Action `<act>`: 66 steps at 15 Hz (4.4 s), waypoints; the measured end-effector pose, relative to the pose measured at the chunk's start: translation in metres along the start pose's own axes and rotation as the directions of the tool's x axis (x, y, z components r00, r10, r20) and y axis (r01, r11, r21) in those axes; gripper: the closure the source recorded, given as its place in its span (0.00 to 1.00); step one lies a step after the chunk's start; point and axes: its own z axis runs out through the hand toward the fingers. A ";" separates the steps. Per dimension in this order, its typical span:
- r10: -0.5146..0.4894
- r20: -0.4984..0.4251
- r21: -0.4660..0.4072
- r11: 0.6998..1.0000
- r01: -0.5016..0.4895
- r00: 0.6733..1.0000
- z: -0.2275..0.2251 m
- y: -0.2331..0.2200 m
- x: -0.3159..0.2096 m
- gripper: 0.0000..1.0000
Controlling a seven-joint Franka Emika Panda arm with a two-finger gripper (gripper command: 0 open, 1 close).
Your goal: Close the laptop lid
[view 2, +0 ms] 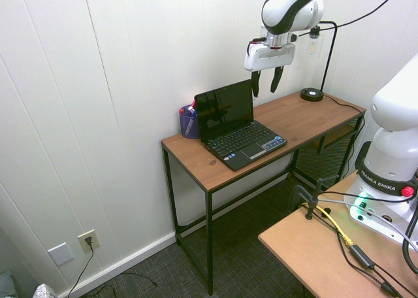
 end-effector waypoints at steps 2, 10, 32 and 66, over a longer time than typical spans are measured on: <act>0.006 -0.005 -0.012 1.000 -0.006 1.000 0.000 -0.001 -0.001 0.00; -0.019 -0.087 -0.002 1.000 0.019 0.996 -0.030 -0.086 0.034 0.00; 0.100 -0.109 0.053 0.994 -0.094 0.989 0.050 -0.186 0.105 1.00; 0.188 0.128 -0.175 0.971 -0.165 0.974 0.178 -0.063 0.018 1.00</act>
